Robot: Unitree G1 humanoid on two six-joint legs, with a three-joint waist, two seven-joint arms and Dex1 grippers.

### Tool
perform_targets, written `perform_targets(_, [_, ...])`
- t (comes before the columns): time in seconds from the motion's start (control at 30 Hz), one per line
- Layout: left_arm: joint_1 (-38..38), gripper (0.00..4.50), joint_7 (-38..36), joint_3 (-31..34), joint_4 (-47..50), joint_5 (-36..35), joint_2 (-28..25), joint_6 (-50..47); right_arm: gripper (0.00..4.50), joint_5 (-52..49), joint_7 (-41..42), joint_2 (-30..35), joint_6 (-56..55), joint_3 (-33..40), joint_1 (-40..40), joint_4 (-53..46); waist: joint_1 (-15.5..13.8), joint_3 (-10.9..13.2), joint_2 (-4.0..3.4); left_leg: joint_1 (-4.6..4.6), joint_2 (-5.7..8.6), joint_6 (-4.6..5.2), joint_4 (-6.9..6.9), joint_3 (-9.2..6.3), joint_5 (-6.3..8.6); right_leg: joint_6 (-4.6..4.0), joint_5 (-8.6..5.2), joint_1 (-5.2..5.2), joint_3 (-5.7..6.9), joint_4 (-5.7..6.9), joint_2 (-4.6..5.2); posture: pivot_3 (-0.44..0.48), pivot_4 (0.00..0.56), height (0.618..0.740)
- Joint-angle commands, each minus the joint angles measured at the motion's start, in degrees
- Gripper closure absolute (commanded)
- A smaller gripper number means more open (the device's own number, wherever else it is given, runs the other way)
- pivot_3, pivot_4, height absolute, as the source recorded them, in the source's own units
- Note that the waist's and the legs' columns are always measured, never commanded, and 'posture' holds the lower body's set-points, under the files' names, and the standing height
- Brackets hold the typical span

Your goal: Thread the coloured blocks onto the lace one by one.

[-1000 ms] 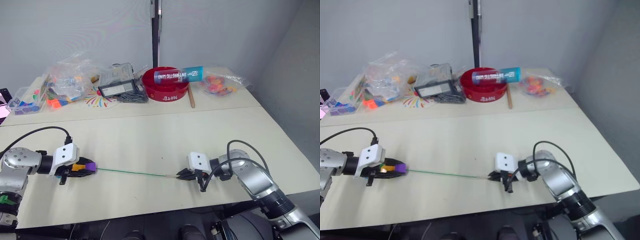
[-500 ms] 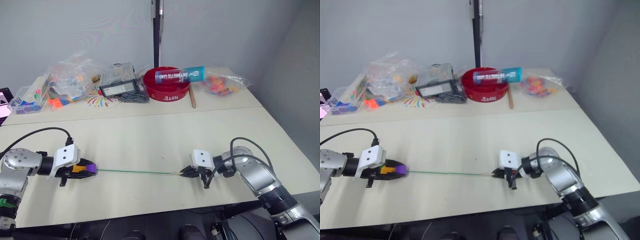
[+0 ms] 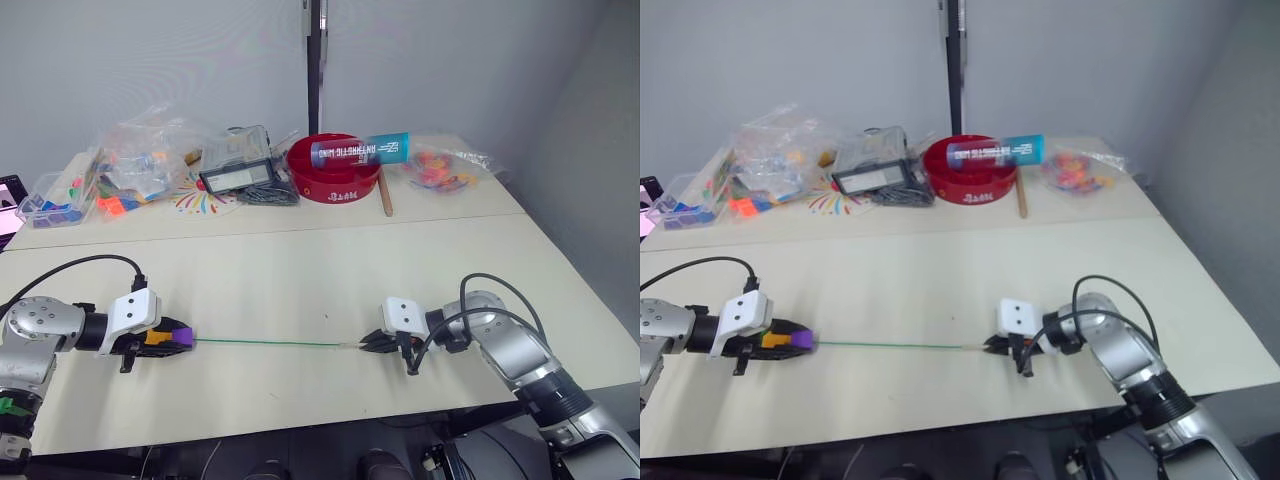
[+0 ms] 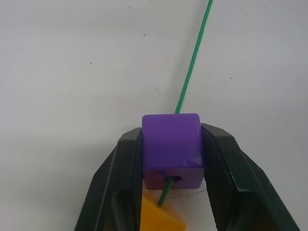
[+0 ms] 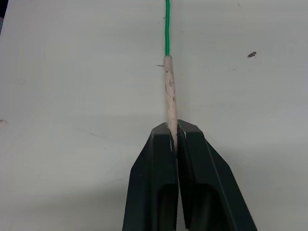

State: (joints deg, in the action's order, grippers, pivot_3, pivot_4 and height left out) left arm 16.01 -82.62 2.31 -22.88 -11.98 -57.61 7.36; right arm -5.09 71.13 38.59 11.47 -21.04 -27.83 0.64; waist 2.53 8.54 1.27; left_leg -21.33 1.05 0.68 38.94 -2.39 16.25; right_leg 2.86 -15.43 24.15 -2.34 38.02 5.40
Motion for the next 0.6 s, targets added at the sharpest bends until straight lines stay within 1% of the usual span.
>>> perform_targets(0.03, [-2.0, 3.31, -0.6, -1.4, -0.7, 1.7, -0.8, -0.7, 4.5, -0.2, 0.7, 0.5, -1.2, 1.2, -0.7, -0.6, 0.0, 0.0, 0.0, 0.0, 0.0, 0.0, 0.0, 0.0, 0.0, 0.0, 0.0, 0.0, 0.0, 0.0, 0.0, 0.0, 0.15, 0.74])
perform_targets(0.27, [-2.2, 3.31, -1.1, -0.9, -1.4, 1.7, -1.9, -0.4, 4.5, -0.2, 1.7, 0.8, -1.6, 1.3, -1.0, -0.4, 0.1, 0.0, 0.0, 0.0, 0.0, 0.0, -0.01, 0.02, 0.0, 0.0, 0.0, 0.02, 0.0, -0.01, -0.04, 0.0, 0.15, 0.74])
perform_targets(0.6, [-2.4, 3.31, -0.8, -1.1, 0.1, 1.4, -1.5, -1.0, 4.5, 0.1, 1.3, 0.4, -1.9, 1.4, -1.2, 0.1, 0.1, 0.0, 0.0, 0.0, -0.01, 0.0, -0.01, 0.04, 0.0, 0.0, 0.0, 0.02, 0.0, -0.01, -0.02, 0.0, 0.15, 0.74])
